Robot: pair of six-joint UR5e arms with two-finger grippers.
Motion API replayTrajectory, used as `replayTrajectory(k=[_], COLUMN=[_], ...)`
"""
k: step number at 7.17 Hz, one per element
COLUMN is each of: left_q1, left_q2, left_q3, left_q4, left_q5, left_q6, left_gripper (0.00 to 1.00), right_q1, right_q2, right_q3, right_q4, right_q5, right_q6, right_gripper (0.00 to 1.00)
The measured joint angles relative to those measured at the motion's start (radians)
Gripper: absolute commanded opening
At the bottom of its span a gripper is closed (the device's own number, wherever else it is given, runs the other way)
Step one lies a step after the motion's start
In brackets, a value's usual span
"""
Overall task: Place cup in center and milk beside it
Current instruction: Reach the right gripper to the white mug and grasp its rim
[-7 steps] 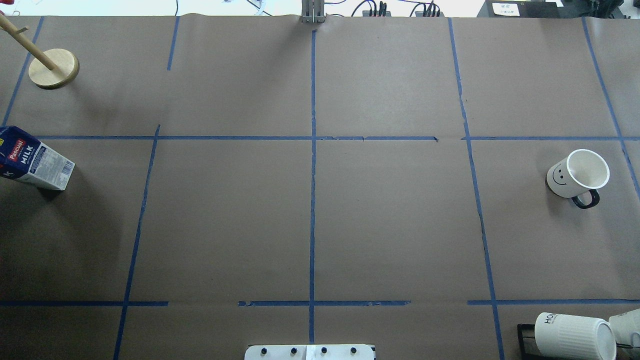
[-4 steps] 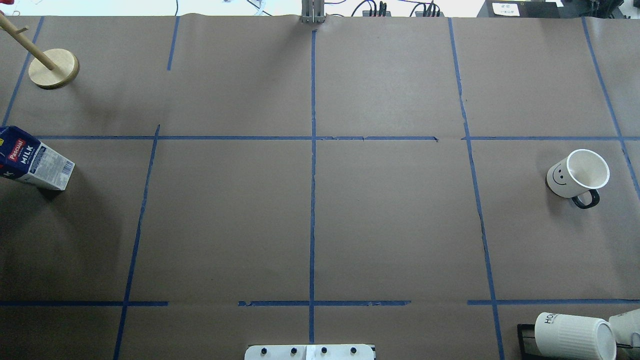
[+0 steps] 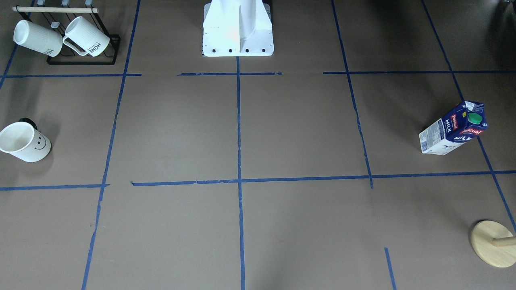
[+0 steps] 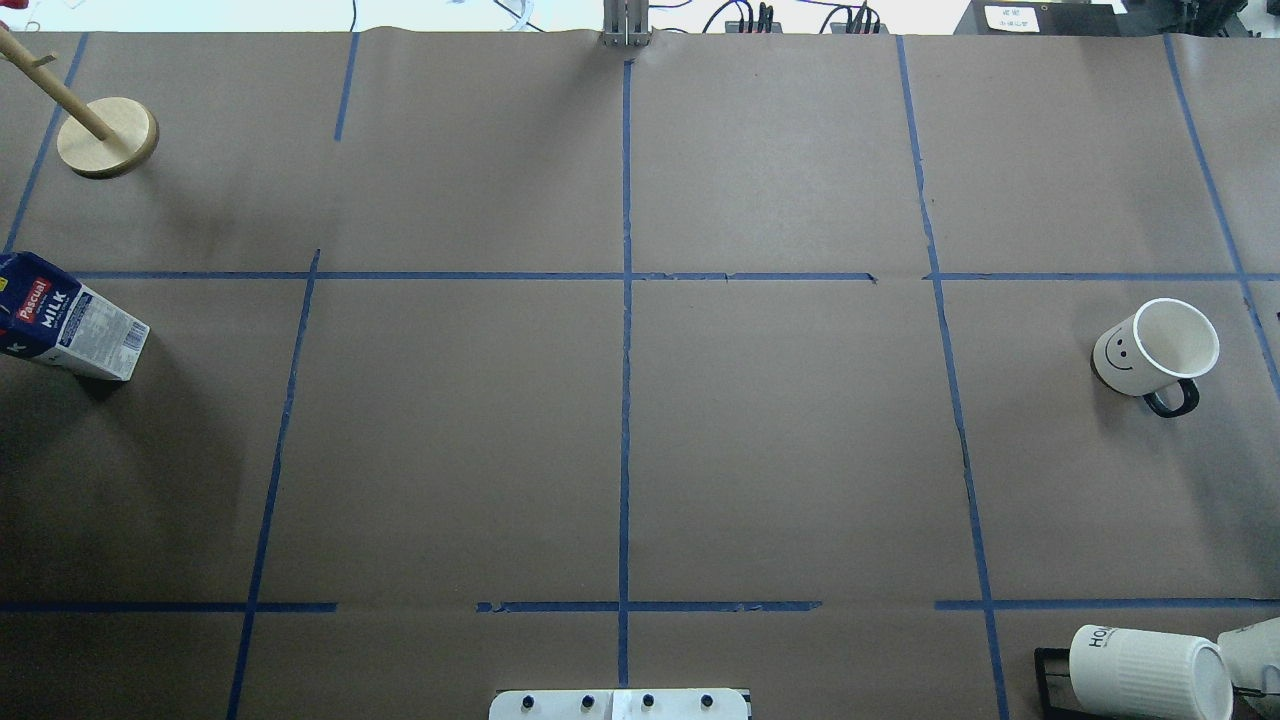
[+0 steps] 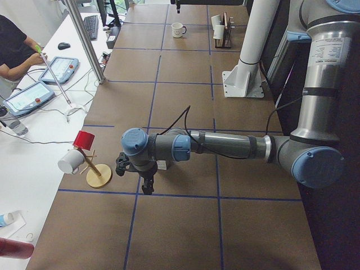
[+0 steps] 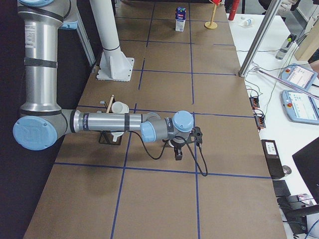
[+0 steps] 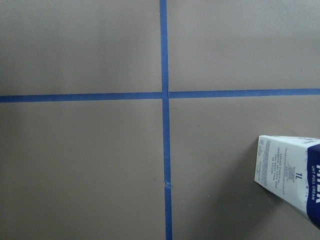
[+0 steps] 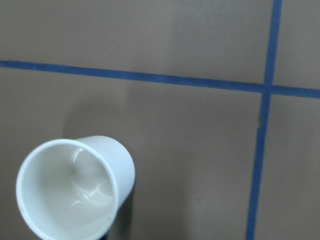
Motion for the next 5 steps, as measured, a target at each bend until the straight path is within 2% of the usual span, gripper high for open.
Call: replayTrajectory(k=[1, 3, 4, 5], left_q1=[0.0, 0.0, 0.0, 0.001], left_q2=[0.002, 0.003, 0.004, 0.004], left_q3=[0.0, 0.003, 0.005, 0.008], left_q4=[-0.01, -0.028, -0.03, -0.031], left_q5=[-0.001, 0.0, 0.0, -0.001], left_q6=[0.003, 0.005, 0.004, 0.004], left_gripper=[1.0, 1.0, 1.0, 1.0], right_q1=[-0.051, -0.119, -0.149, -0.173], right_q2=[-0.001, 0.003, 0.011, 0.019], right_q3=[-0.009, -0.043, -0.056, -0.07], right_q4=[0.095, 0.191, 0.202, 0.206], right_q5=[-0.01, -0.048, -0.073, -0.106], right_q6=[0.133, 0.231, 0.241, 0.248], right_gripper=[0.98, 0.96, 0.28, 0.0])
